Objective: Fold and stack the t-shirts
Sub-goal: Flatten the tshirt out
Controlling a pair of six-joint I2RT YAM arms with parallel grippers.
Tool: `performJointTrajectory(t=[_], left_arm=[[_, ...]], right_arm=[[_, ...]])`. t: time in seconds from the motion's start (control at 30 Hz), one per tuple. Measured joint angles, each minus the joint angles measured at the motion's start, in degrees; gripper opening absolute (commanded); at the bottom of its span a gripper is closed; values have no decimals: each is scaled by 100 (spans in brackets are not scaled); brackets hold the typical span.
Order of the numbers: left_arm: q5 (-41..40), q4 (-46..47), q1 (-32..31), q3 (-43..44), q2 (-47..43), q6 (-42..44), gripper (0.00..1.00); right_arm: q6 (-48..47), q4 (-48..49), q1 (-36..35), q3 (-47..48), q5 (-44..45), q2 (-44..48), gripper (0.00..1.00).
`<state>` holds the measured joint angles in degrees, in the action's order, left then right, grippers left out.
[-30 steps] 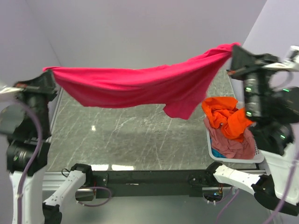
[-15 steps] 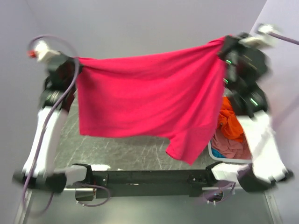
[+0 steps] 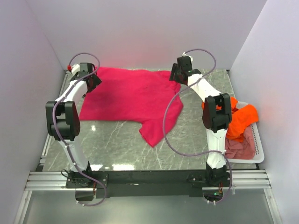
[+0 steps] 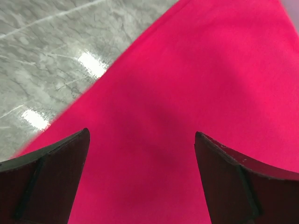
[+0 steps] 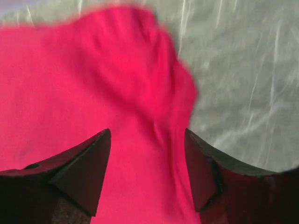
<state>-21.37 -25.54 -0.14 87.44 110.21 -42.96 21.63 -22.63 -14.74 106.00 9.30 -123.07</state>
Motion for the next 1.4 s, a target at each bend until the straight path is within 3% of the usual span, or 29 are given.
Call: performJointTrajectory(t=[0.13,0.3,0.4,0.57,0.83,0.93,1.07,1.13,1.2,1.23,1.27,1.3,1.4], left_arm=[[-98,-70,-4,-249,-501,-186,99],[-267,-170,142,-1637,-2015,-688,99],[-79,-83,695,-2258,-2446,-870,100],[424,205,1593,-2603,-2024,-876,95],[1049,505,1738,-2229,-907,-638,81],[1106,527,1746,-1950,-608,-581,71],[1141,588,1753,-1694,-210,-575,48],[1123,570,1753,-1631,-59,-575,45],[1141,586,1753,-1596,-52,-579,35],[1143,577,1755,-1596,-50,-590,28],[1141,560,1757,-1598,-42,-595,10],[1141,553,1757,-1602,-28,-610,1],[1128,575,1757,-1606,4,-588,1]], right_arm=[[33,-26,-39,-328,-164,330,74],[234,258,-223,-1934,-225,1943,74],[278,485,-612,-2706,-164,2828,75],[297,546,-1759,-3154,-190,3167,74],[476,417,-2704,-3447,-407,2763,74],[511,380,-2771,-3530,-376,2708,73],[560,319,-2817,-3641,-321,2704,73],[579,313,-2824,-3707,-299,2704,73],[597,291,-2826,-3783,-297,2704,73],[603,256,-2826,-3812,-297,2704,73],[605,232,-2830,-3834,-297,2704,73],[605,229,-2837,-3860,-299,2704,73],[597,188,-2894,-3875,-313,2704,71]])
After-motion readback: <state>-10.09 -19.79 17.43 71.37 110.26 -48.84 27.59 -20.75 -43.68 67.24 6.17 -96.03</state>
